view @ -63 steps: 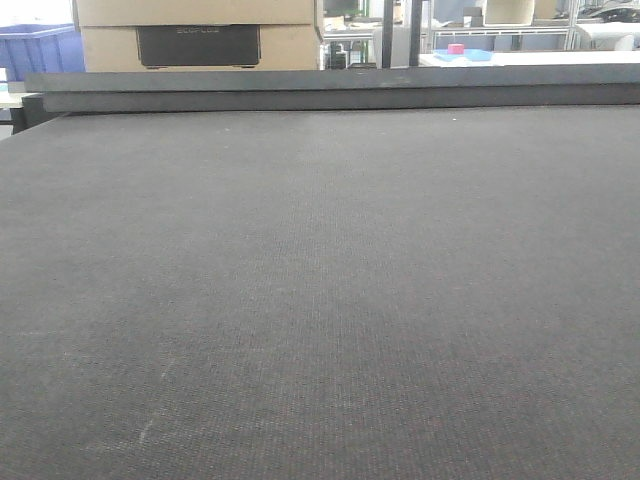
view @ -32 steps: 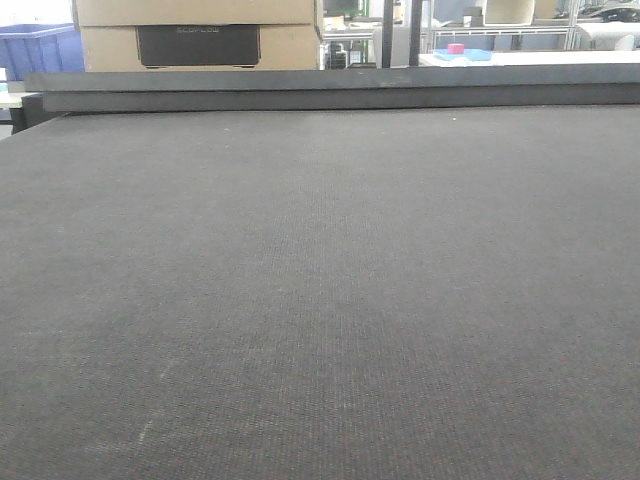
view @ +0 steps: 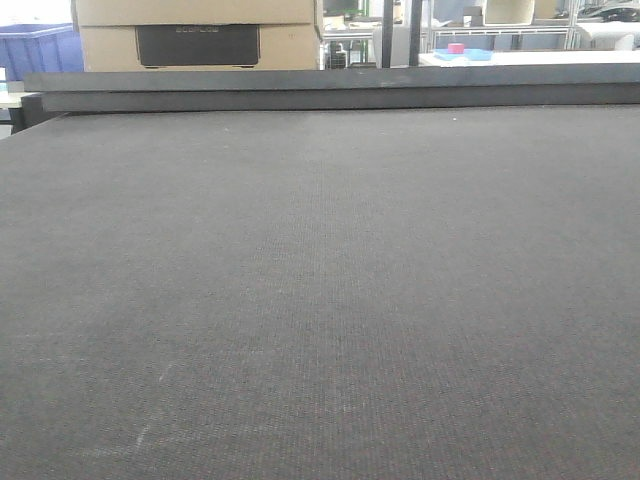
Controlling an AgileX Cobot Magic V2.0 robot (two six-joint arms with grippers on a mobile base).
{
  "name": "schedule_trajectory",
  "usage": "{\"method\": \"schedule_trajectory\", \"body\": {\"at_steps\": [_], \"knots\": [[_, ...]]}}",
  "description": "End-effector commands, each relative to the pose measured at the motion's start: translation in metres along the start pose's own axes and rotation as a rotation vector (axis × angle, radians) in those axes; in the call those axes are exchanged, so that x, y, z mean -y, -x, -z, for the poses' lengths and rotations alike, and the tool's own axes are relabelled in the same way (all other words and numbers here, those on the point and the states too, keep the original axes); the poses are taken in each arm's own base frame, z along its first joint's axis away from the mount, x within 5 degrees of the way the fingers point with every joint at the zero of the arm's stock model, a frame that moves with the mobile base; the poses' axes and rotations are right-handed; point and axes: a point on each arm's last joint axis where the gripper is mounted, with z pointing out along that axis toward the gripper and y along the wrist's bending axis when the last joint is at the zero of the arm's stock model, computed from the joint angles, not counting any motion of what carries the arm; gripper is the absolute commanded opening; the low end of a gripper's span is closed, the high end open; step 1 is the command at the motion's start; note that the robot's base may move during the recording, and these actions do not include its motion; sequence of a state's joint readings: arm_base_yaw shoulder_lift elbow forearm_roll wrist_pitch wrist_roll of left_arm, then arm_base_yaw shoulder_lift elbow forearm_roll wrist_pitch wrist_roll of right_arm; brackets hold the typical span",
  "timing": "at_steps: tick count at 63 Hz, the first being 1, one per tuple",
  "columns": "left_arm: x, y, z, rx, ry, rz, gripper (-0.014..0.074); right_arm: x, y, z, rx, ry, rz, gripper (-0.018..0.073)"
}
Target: Grab block from conveyor and place in blue bin
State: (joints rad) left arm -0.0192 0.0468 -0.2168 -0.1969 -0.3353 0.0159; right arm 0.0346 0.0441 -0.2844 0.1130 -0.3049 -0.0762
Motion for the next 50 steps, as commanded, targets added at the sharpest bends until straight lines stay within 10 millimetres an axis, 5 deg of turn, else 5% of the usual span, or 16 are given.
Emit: {"method": "schedule_trajectory", "body": {"at_steps": [1, 32, 41, 50], "knots": [[0.004, 0.012, -0.011, -0.022, -0.006, -0.001, -0.0111, -0.001, 0.007, -0.012, -0.037, 0.002, -0.003, -0.0162], [0.021, 0.055, -0.091, -0.573, -0.022, -0.228, -0.0111, -0.012, 0.042, -0.085, -0.562, 0.062, -0.028, -0.0162], [0.021, 0.048, -0.118, -0.796, -0.003, -0.23, -0.0111, -0.015, 0.03, -0.108, -0.786, 0.079, -0.027, -0.0162], [0.018, 0.025, -0.137, -0.962, 0.012, -0.235, -0.0111, -0.016, -0.003, -0.122, -1.029, 0.086, -0.03, -0.0162]]}}
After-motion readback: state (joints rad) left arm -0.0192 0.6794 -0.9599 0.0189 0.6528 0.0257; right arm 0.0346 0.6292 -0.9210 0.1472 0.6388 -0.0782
